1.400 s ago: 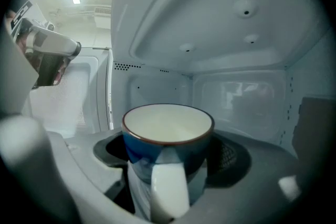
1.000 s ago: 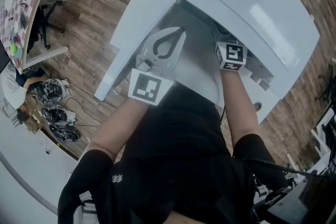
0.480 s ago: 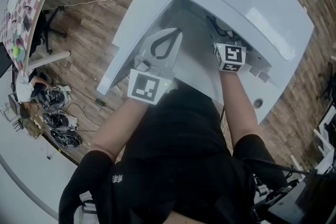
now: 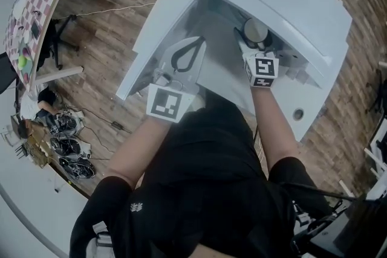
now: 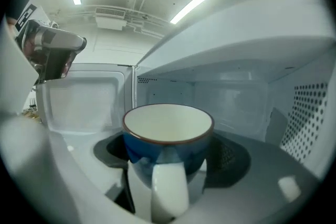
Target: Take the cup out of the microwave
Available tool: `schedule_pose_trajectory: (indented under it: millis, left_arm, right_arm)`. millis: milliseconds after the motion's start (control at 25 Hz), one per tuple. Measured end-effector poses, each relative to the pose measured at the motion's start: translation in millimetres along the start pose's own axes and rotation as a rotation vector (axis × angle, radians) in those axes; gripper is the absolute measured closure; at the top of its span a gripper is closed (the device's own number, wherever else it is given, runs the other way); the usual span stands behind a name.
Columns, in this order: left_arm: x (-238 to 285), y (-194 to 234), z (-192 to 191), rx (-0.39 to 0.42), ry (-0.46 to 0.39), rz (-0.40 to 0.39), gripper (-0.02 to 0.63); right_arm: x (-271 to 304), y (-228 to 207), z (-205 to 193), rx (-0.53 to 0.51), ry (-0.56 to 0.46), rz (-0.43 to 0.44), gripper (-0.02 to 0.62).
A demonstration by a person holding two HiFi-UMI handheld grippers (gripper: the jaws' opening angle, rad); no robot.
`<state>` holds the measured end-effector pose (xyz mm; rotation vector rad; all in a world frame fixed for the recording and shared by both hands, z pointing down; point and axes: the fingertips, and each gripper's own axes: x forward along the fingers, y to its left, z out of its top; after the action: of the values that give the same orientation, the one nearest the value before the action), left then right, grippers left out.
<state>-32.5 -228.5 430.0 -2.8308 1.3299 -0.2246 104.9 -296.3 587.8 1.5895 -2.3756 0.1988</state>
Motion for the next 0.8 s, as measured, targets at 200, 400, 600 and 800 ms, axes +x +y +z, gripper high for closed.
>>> schedule_pose_trajectory:
  millis: [200, 400, 600, 800]
  left_arm:
    - [-21, -4, 5, 0.008, -0.011, -0.009, 0.604]
    - [-41, -4, 13, 0.021, -0.027, -0.003, 0.604]
    - [-56, 1, 27, 0.053, -0.039, 0.006, 0.604]
    - [-70, 7, 42, 0.035, -0.074, -0.001, 0.604]
  right_arm:
    - [-21, 18, 6, -0.01, -0.009, 0.014, 0.192]
    - [-42, 25, 19, 0.003, -0.014, 0.009, 0.192]
    - [-65, 36, 34, 0.007, -0.005, 0.024, 0.192]
    - [-77, 51, 49, -0.013, -0.004, 0.04, 0.192]
